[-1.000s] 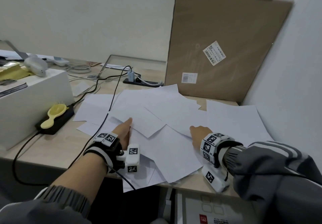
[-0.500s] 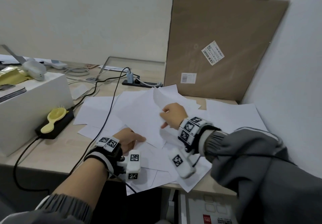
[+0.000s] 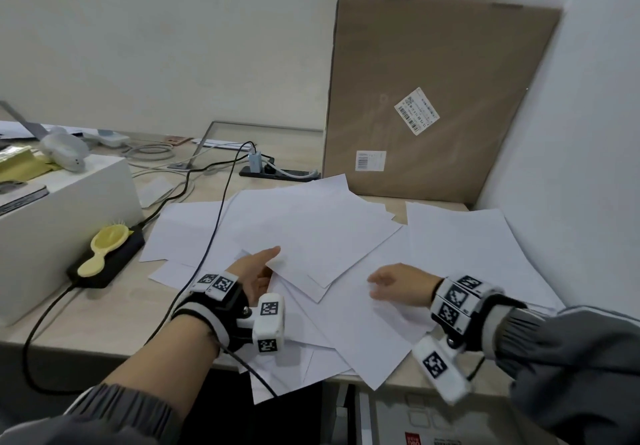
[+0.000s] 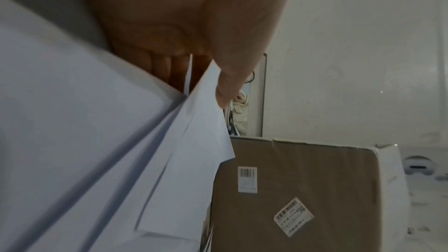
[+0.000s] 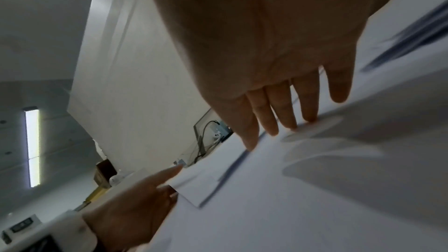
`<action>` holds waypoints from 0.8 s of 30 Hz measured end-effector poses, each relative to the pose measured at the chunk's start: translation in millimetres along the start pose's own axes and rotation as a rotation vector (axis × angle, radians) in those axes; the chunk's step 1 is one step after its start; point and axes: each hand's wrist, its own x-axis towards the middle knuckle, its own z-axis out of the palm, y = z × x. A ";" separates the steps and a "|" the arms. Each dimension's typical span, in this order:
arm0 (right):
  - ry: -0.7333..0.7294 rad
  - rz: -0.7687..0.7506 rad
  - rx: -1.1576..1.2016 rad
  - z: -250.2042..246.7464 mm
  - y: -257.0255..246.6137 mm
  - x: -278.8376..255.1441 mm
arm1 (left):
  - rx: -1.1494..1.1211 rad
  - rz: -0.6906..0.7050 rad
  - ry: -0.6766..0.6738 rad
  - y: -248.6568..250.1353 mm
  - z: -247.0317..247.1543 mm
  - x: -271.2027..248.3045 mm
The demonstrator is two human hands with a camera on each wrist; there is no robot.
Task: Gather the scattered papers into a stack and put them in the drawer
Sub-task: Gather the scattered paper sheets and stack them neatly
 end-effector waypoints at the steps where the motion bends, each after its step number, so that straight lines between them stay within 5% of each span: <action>1: -0.054 0.000 -0.032 3.2 6.5 -6.2 | 0.010 0.029 0.036 2.7 2.5 1.7; 5: -0.099 -0.022 -0.063 13.0 18.2 -16.8 | 0.005 0.131 0.147 15.1 11.9 9.8; 11: -0.086 -0.012 0.025 19.5 23.0 -14.9 | 0.184 0.088 0.244 15.4 16.0 30.7; 24: 0.072 -0.013 0.233 32.7 32.4 -19.7 | 0.121 0.067 0.256 -10.8 5.7 -11.6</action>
